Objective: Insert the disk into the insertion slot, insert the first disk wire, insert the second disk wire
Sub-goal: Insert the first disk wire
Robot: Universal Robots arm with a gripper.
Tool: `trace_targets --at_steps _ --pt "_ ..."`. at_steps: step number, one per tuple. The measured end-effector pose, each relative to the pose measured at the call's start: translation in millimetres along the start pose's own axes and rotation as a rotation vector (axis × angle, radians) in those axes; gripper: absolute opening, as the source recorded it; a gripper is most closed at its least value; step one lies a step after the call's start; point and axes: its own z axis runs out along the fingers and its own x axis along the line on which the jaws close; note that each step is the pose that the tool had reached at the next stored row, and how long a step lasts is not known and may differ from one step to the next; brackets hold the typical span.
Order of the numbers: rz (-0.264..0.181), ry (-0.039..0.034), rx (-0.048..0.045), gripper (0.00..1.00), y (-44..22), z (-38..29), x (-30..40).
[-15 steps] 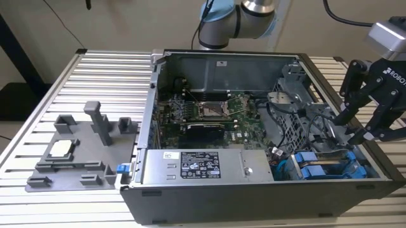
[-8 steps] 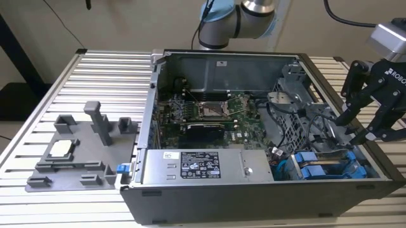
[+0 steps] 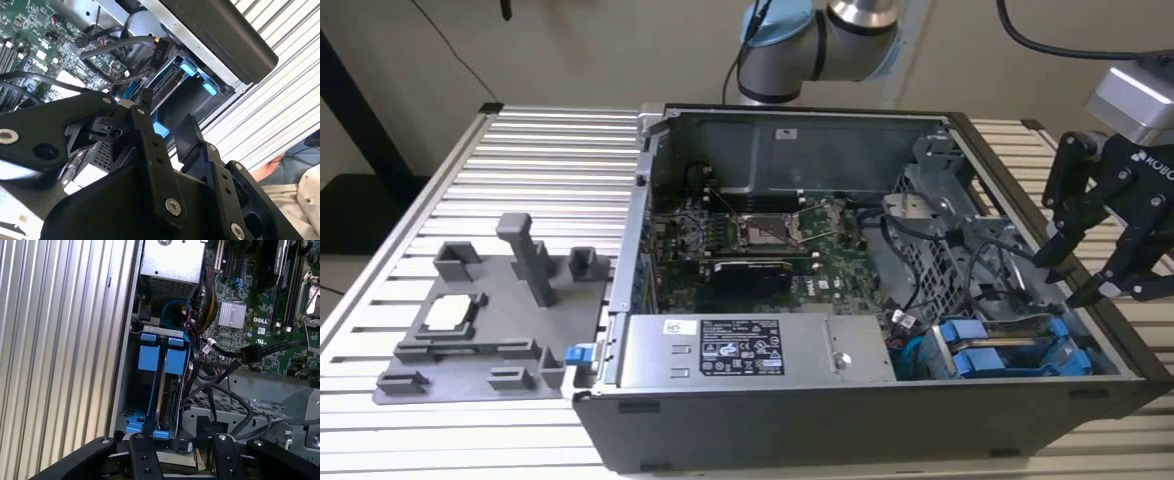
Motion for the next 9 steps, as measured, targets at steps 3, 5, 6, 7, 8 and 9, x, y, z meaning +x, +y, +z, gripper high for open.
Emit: trace_targets --at_steps 3,5,6,7,8,9 --pt "0.000 -0.0036 0.0012 0.47 -1.9 0.7 0.2" --pt "-0.001 -0.0125 0.0070 0.47 -3.5 1.1 0.1" --pt "-0.002 -0.0160 0.0099 0.47 -4.1 1.4 -0.1" --pt "-0.002 -0.0190 0.0127 0.47 -4.8 1.7 -0.3" --pt "-0.003 -0.0211 0.0150 0.47 -5.6 2.4 -0.7" --pt "-0.003 -0.0218 0.0164 0.47 -6.2 3.1 -1.0"
